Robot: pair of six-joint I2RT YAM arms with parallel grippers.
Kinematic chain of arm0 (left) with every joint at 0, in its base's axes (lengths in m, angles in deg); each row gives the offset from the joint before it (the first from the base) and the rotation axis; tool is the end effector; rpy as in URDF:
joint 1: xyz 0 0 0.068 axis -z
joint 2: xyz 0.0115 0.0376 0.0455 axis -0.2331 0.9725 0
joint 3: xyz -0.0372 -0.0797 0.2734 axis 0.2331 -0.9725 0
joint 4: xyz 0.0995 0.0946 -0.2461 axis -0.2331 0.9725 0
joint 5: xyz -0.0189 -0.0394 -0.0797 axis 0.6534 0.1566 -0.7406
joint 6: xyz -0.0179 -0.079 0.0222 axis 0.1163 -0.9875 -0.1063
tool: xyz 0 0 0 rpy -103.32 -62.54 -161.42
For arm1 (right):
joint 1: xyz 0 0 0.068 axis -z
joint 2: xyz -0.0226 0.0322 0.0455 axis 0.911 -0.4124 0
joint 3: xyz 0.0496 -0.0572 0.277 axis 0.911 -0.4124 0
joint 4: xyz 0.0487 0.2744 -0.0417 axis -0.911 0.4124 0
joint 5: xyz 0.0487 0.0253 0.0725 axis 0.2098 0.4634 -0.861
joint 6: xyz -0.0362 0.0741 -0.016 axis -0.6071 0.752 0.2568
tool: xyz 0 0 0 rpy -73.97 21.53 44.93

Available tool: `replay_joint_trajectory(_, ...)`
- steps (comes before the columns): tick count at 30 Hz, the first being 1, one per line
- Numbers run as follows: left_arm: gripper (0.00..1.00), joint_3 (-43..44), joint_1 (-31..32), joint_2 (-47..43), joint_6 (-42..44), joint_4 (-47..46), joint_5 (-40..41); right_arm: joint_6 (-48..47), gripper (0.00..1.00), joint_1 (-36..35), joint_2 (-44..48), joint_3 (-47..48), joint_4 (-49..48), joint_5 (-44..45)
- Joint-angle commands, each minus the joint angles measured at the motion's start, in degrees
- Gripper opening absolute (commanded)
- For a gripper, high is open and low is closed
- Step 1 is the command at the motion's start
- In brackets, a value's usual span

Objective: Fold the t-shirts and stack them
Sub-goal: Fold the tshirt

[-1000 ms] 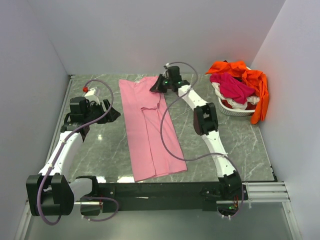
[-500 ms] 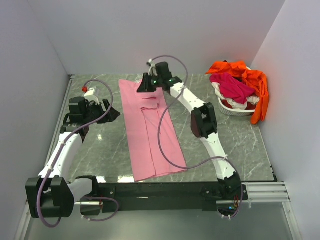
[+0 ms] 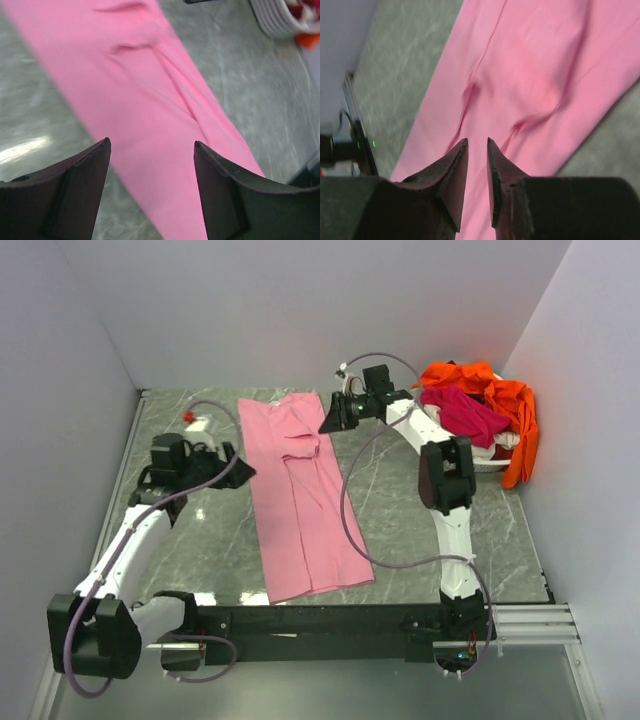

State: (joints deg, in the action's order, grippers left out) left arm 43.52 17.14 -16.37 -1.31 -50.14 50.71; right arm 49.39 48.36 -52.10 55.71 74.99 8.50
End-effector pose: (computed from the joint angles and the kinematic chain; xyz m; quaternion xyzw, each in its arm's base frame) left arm 0.2816 -0.0552 0.2756 0.0425 0.8363 -0.3062 0.4527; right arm 0.5389 0.2277 0.2055 -0.2405 0.8044 0.4671 0.2774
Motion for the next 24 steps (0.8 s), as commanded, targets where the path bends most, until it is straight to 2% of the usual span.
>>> replay_joint_trajectory(1,0.72,1.83,9.41,0.36,6.13,-0.27,2.40,-21.72,0.30,-1.71,21.27,-9.74,10.02,2.48)
replay_joint_trajectory(2,0.71,1.66,13.35,0.01,7.88,-0.17,3.03,-23.83,0.31,-1.71,24.53,-16.74,10.19,4.40)
replay_joint_trajectory(4,0.70,-0.44,17.24,-1.39,10.35,-2.18,2.95,-29.98,0.34,-1.79,34.20,-23.72,10.28,6.08)
replay_joint_trajectory(5,0.70,-1.67,21.43,-4.09,12.01,-2.98,2.86,-32.35,0.35,-1.88,37.54,-30.11,10.28,6.18)
replay_joint_trajectory(7,0.72,-4.91,26.46,-7.44,20.35,-4.12,3.91,-39.38,0.43,-1.79,47.29,-36.73,9.59,6.36)
replay_joint_trajectory(8,0.73,-5.72,31.71,-10.33,23.25,-3.52,6.44,-41.75,0.49,-1.79,50.81,-43.72,8.71,5.92)
replay_joint_trajectory(9,0.76,-5.99,34.11,-11.49,29.11,-2.38,7.94,-46.13,0.65,-1.71,57.28,-47.36,7.74,4.17)
replay_joint_trajectory(12,0.77,-5.29,41.32,-13.35,37.84,5.15,12.68,-53.96,0.94,-1.88,66.71,-60.46,6.85,-0.05)
replay_joint_trajectory(13,0.77,-4.42,42.73,-13.26,39.00,6.93,13.40,-64.35,0.94,-1.97,68.23,-62.58,12.34,-2.67)
replay_joint_trajectory(16,0.72,-4.84,50.28,-12.03,41.91,13.17,17.70,-79.07,0.93,-5.56,72.19,-68.56,18.97,0.44)
replay_joint_trajectory(17,0.72,-5.28,56.05,-10.90,42.00,14.40,20.41,-80.61,0.92,-6.88,73.33,-72.76,18.98,4.03)
replay_joint_trajectory(20,0.69,-8.71,65.12,-8.44,42.18,16.44,27.81,-82.03,0.91,-10.14,79.57,-81.90,13.11,8.27)
replay_joint_trajectory(24,0.63,-13.36,69.46,-5.44,41.39,12.85,30.02,-82.82,0.89,-12.17,82.31,-84.49,11.86,9.17)
